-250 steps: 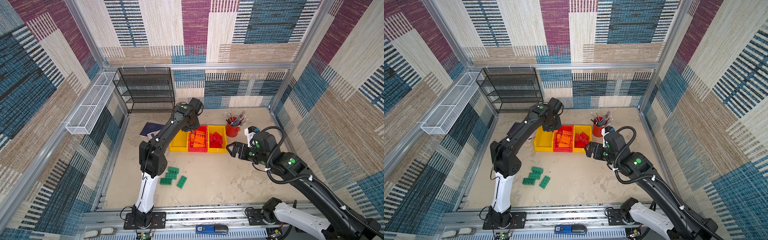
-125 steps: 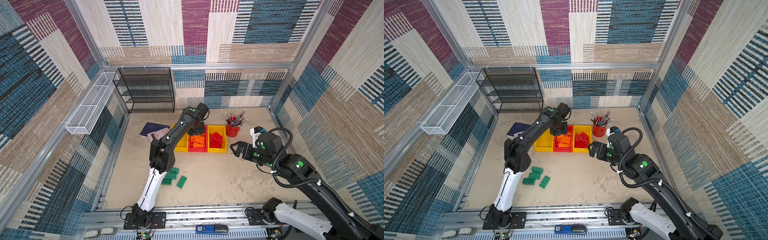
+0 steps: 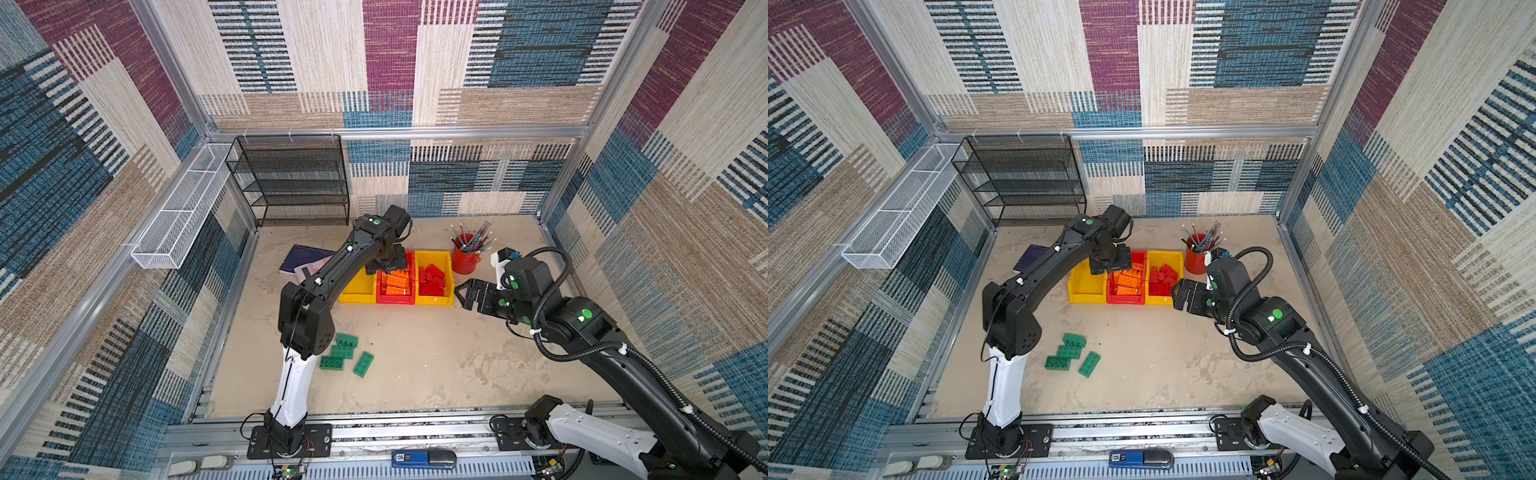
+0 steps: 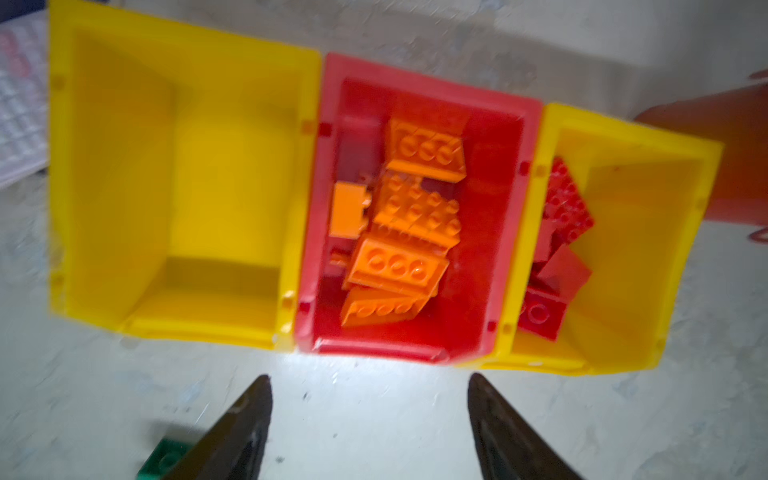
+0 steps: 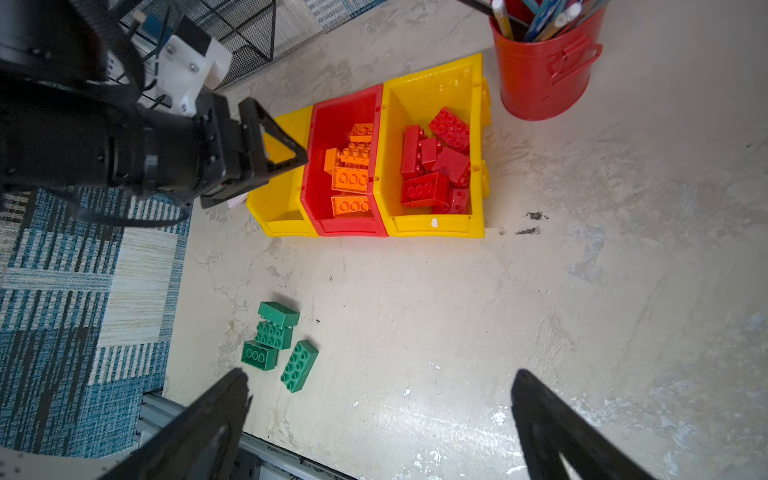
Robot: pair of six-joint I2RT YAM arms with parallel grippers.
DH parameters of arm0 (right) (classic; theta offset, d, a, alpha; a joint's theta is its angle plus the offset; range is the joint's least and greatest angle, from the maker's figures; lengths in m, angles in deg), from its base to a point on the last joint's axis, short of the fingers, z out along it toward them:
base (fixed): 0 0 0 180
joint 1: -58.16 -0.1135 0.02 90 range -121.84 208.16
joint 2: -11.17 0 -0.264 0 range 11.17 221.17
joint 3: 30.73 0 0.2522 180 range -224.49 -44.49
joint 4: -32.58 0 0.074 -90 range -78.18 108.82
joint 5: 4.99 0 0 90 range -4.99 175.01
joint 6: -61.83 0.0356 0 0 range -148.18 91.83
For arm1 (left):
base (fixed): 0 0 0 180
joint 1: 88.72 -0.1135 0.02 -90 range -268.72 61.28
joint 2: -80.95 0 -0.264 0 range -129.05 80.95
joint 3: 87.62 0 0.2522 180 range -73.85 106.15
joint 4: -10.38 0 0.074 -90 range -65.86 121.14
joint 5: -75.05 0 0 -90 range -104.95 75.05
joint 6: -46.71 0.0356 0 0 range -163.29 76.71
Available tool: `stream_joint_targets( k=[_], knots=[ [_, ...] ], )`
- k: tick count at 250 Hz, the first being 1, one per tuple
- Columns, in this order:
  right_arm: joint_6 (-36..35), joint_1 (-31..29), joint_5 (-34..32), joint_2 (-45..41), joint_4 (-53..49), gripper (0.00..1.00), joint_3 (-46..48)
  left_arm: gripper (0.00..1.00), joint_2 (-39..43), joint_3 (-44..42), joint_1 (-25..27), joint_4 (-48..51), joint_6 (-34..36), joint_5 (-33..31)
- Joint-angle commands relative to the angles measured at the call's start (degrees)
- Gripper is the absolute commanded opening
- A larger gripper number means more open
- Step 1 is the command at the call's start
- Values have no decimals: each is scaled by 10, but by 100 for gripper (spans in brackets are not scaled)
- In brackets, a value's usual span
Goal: Sort the legos into containers by color
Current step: 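Move the left gripper back over the green bricks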
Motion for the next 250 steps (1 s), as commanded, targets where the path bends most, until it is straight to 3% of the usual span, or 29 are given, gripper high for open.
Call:
stream_joint_targets(
  k=[1,18,44,82,163,250],
  knots=[
    [-23,0,26,12,34,100,-2,75,103,-135,-11,-45,-20,-27],
    [-32,0,37,23,41,100,-3,77,181,-238,-20,-75,-28,-29],
    [-45,0,52,37,50,100,-5,88,277,-374,-25,-120,-11,-31],
    [-65,0,70,62,56,100,-20,91,333,-477,-28,-127,39,6],
    [-76,0,84,70,56,100,-37,91,329,-554,-27,-176,105,5],
    [-59,0,64,38,36,100,-30,91,286,-579,-27,-215,95,33]
  ],
)
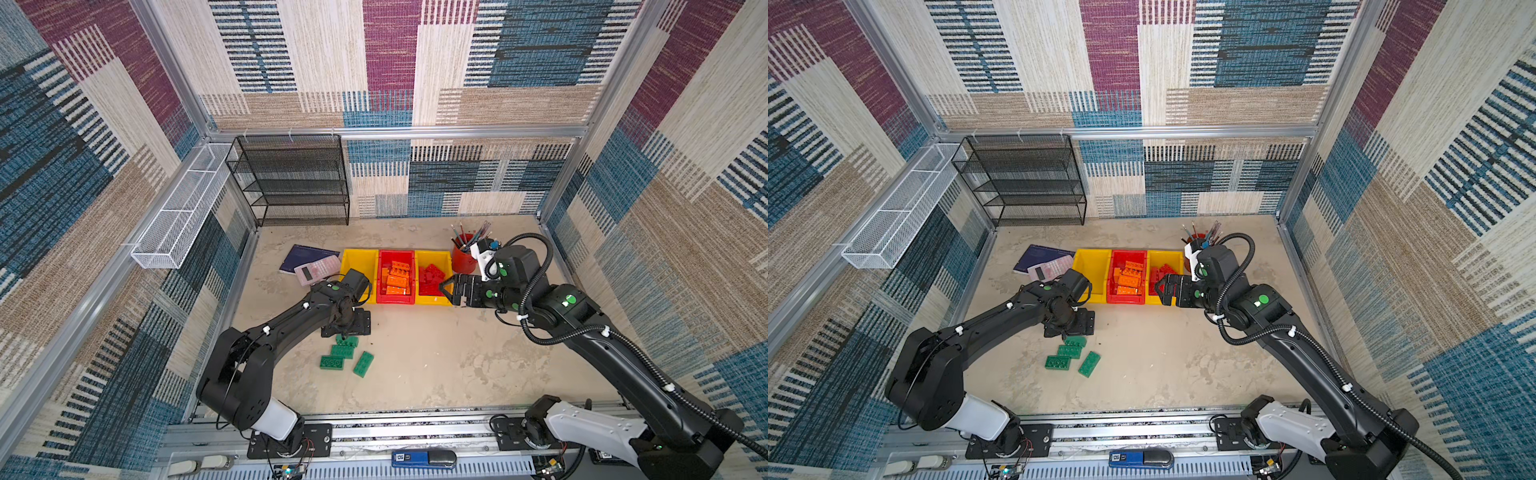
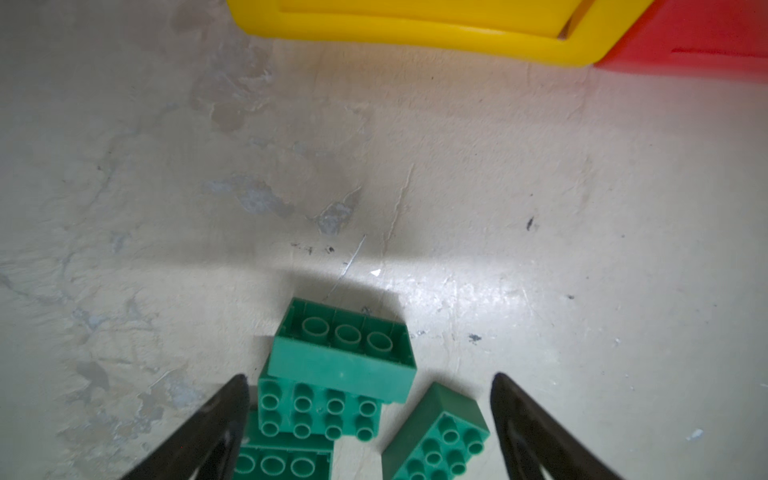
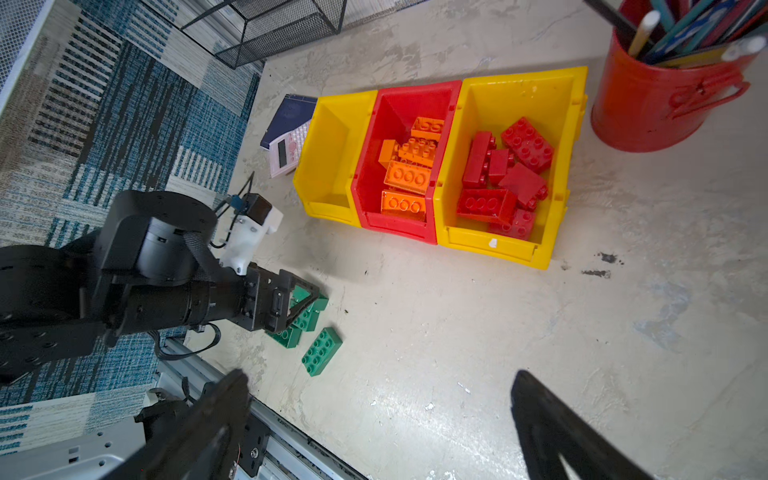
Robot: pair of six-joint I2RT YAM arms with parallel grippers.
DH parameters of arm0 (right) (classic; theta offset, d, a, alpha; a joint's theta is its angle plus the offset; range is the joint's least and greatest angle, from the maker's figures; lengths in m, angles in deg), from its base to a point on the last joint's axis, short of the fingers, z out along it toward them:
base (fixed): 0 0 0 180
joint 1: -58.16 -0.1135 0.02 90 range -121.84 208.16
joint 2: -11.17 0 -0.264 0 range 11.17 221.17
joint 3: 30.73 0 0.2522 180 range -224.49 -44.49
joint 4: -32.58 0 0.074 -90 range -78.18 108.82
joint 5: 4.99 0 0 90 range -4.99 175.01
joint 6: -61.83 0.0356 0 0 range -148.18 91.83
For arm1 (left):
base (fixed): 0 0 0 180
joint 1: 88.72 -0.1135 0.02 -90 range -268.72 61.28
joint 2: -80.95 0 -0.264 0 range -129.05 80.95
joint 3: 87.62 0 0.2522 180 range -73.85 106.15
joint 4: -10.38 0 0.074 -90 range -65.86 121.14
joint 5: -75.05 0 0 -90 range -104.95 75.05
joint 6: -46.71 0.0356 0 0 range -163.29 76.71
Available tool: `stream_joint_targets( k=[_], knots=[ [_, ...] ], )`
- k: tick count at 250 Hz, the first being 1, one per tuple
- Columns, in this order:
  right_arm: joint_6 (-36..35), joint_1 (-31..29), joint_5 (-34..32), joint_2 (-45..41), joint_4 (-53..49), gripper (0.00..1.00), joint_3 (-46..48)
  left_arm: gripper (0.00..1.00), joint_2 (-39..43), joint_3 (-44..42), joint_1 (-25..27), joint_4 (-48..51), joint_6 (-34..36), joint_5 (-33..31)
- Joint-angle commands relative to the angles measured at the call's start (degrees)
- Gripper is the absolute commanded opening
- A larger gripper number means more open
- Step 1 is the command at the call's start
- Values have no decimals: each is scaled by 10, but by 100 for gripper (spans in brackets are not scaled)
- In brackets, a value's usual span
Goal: Sort the legos into containers by color
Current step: 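Move the left gripper back over the green bricks, then lower the left gripper and grasp a green brick, then lift the green brick and carry it toward the empty yellow bin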
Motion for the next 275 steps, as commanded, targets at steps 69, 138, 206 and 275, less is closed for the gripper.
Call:
stream_joint_targets(
  k=[69,138,206,275],
  knots=[
    [19,0,-18,-20,-14,100,5,90,-23,-43,0,-44,11,3],
    [27,0,-9,-20,-10,100,12,86,-46,-44,0,-53,24,-11],
    [37,0,-11,-17,-11,100,13,76,-61,-47,0,-62,27,-8],
    [42,0,-9,-15,-7,100,14,62,-63,-35,0,-46,33,-15]
  ],
)
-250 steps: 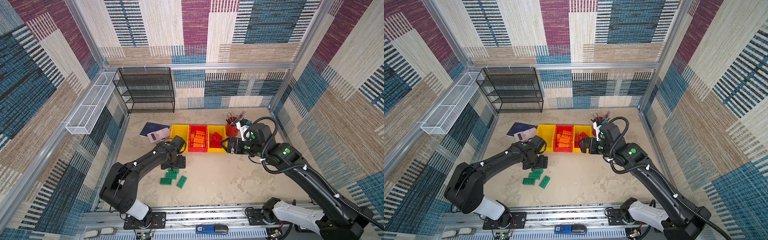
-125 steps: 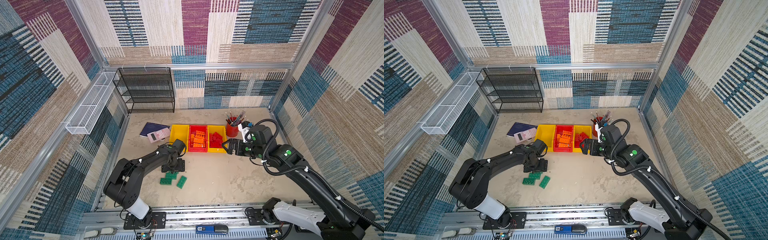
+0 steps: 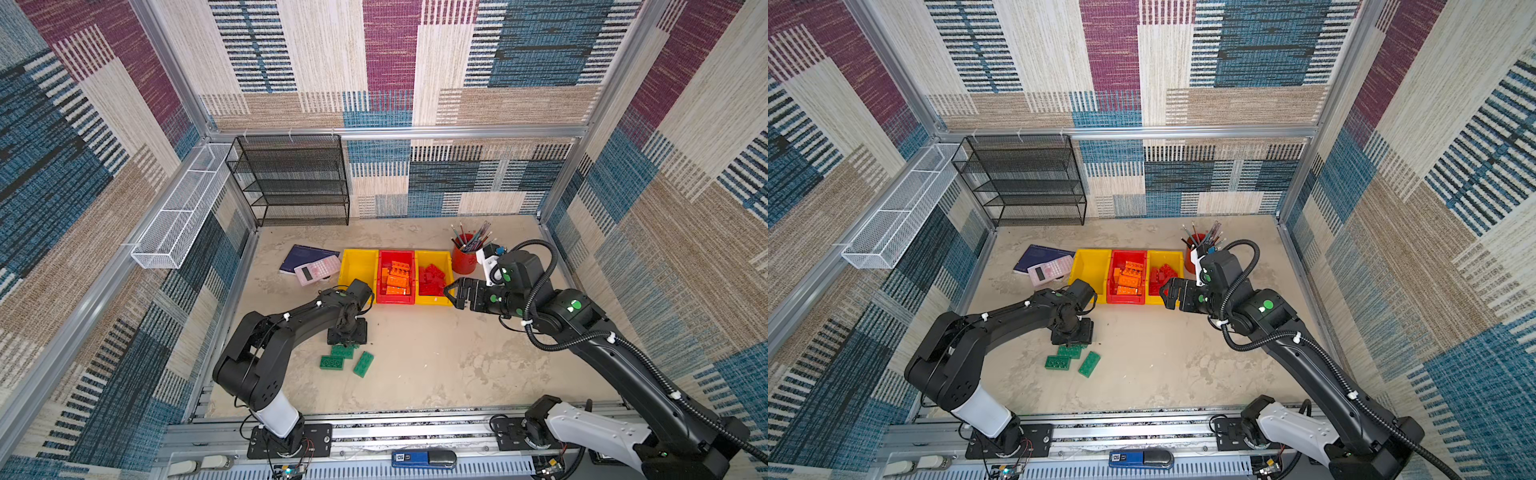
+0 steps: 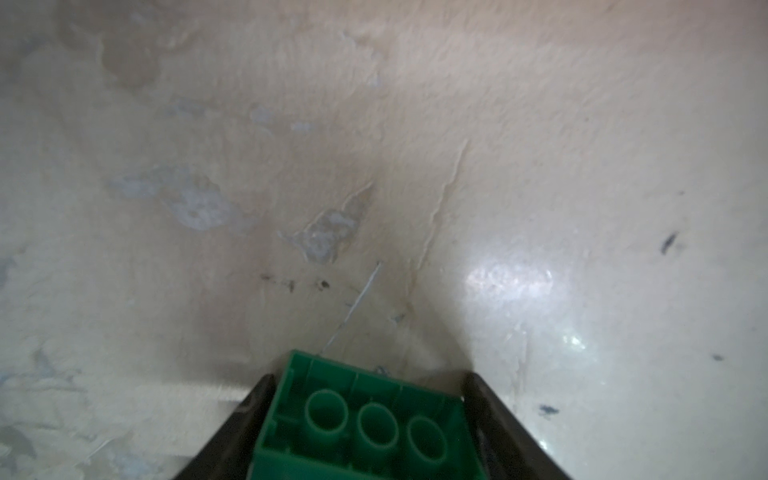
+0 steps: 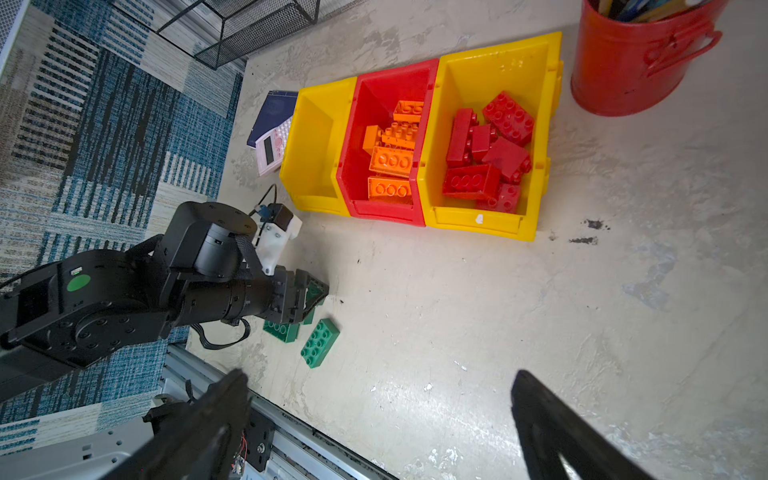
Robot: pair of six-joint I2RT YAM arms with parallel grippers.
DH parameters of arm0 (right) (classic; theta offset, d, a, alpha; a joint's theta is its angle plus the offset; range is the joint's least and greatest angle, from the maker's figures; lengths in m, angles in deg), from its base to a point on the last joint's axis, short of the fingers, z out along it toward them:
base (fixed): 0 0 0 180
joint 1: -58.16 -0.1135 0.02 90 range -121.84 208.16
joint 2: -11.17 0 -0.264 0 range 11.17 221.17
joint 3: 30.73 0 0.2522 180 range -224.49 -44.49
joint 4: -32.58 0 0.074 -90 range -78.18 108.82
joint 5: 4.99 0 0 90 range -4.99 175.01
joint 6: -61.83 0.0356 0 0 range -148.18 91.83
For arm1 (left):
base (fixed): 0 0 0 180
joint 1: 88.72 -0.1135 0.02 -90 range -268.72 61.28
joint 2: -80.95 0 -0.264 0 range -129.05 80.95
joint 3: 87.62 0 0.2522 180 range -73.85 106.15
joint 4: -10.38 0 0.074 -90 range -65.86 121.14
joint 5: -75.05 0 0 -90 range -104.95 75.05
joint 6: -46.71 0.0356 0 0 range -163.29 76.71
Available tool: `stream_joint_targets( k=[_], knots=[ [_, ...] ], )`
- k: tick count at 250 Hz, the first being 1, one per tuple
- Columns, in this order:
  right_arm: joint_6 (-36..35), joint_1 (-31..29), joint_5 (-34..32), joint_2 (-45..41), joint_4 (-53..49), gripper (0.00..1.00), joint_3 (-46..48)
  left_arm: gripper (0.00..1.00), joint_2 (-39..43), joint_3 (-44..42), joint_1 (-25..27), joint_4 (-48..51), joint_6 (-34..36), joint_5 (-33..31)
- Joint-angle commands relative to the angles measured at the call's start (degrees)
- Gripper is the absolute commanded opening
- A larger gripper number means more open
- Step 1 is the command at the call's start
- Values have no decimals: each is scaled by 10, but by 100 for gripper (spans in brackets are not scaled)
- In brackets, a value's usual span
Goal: Sort the legos into containers by color
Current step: 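Lift the green brick and carry it toward the empty yellow bin, then open the left gripper to drop the green brick into the yellow bin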
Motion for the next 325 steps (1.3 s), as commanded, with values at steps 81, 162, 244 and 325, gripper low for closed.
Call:
stream_joint_targets(
  k=[81,162,244,325],
  knots=[
    [7,0,-6,7,19,100,-4,59,-15,88,-1,73,26,-40],
    [9,0,-19,8,19,100,-5,59,-77,298,-17,143,51,-74],
    [22,0,-54,2,4,100,-5,61,-224,508,-62,177,55,-55],
    [32,0,-84,18,-6,100,-18,73,-318,638,-86,197,87,-34]
  ],
)
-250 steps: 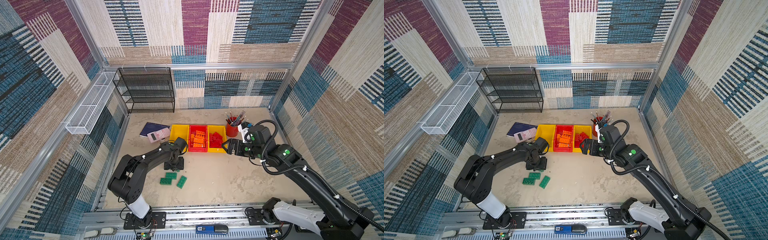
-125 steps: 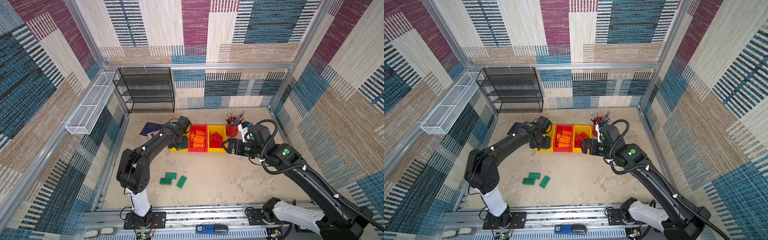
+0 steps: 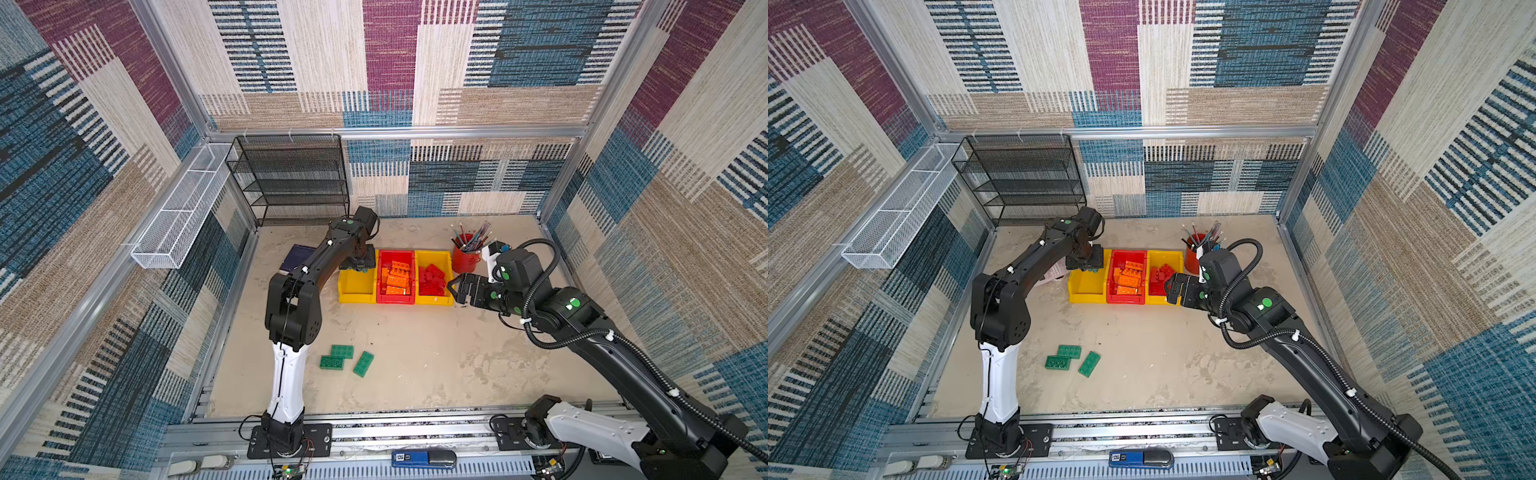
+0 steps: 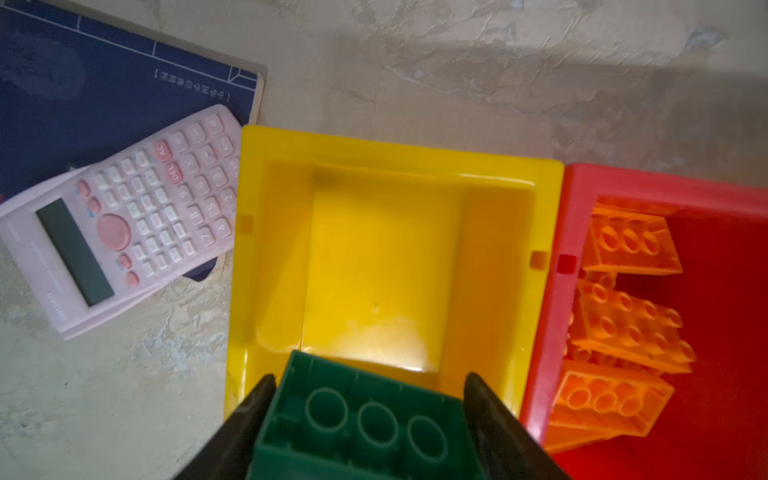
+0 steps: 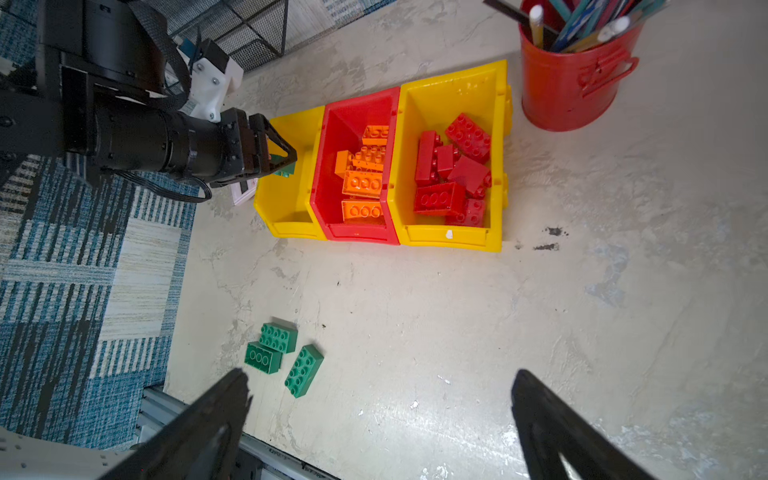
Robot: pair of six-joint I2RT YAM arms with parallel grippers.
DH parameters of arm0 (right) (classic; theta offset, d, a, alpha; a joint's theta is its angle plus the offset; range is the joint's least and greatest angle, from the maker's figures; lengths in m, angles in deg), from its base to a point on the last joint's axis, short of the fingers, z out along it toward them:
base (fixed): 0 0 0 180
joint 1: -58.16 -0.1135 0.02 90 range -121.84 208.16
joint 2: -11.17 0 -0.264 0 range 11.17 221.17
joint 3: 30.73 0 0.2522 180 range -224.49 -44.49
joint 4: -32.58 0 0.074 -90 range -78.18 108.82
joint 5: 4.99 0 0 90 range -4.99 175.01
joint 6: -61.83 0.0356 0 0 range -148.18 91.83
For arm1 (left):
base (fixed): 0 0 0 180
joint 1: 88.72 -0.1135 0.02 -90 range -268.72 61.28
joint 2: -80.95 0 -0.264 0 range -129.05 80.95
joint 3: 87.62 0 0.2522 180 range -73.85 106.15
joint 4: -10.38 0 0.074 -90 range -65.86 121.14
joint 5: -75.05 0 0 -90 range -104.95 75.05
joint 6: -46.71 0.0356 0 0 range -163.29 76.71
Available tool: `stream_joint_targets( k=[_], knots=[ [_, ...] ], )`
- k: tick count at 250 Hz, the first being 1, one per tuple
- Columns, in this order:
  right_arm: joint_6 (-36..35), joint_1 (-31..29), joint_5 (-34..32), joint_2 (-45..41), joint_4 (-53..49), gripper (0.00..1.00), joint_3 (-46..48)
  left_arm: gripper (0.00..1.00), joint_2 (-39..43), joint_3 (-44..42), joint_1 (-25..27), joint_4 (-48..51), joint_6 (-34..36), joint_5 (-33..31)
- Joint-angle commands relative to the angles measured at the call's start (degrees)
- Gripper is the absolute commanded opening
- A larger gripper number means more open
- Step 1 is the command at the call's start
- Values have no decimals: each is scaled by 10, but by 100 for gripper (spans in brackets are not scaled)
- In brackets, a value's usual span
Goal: Sort the legos into containers by color
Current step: 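Open the left gripper to drop the green brick into the yellow bin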
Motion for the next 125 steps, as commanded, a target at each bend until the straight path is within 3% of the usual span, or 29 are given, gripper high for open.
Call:
stream_joint_targets(
  k=[1,36,69,99,125],
  knots=[
    [9,0,-19,9,-1,100,-8,74,-22,40,-4,19,28,10],
    [7,0,-22,28,0,100,-22,85,-47,95,-9,43,40,14],
    [-4,0,-15,51,6,100,-39,87,-33,92,-10,50,42,19],
    [-17,0,2,69,15,100,-50,87,24,24,-10,37,37,14],
    [-30,0,17,79,24,100,-49,87,108,-87,-10,10,29,-4]
  ],
)
